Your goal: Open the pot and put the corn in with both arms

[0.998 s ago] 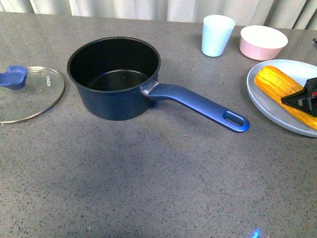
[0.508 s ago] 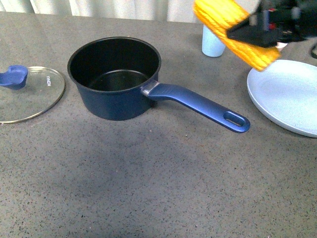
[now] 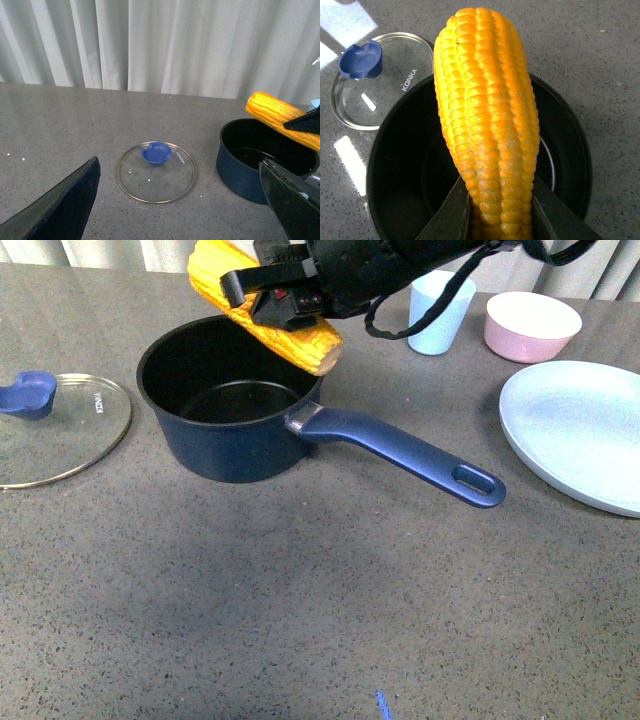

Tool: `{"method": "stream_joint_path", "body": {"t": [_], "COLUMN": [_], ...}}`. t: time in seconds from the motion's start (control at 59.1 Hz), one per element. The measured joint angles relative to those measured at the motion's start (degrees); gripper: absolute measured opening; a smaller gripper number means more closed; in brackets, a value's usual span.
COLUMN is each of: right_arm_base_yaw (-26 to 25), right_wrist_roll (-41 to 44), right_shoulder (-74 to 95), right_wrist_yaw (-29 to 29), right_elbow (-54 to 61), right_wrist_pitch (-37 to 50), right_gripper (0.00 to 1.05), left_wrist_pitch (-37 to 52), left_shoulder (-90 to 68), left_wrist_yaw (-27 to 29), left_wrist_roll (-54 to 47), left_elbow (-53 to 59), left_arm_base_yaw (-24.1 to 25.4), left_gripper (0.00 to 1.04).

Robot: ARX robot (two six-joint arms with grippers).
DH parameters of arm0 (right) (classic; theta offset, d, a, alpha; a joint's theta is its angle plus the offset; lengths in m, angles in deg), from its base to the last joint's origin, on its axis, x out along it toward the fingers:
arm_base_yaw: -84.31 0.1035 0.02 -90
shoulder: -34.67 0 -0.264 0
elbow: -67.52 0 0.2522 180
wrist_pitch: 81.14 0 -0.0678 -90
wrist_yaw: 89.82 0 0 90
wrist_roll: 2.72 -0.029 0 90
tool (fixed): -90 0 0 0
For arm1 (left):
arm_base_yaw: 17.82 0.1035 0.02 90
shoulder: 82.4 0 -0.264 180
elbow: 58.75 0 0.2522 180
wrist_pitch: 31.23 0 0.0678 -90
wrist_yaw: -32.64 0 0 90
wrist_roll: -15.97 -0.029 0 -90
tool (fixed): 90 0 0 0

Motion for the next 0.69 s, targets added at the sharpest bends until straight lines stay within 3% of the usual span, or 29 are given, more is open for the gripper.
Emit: {"method": "stream_joint_path", "body": {"t": [0.355,0.558,0.694], "right_arm_base_yaw": [2.4,2.6,2.49], "right_wrist_roll": [0.13,0.09,-0.85], "right_shoulder": [4.44,4.9,4.5], "right_wrist_yaw": [3.32,4.48,4.48], "right_elbow": [-5.51,-5.66,-4.42], "right_wrist_pitch": [-2.4,-2.03,0.02], "right_gripper": [0.17,0.6,0.81], "left_wrist_pitch": [0.0,0.0,0.0], "left_shoulder": [-0.02,0.0,0.0], "left_wrist_yaw": [-0.02,0.0,-0.02], "left_wrist_roll": [0.0,0.0,0.0], "left_elbow": [0.0,0.0,0.0], "left_arm_base_yaw": [0.0,0.0,0.0], "left_gripper": [0.96,0.96,0.96]}}
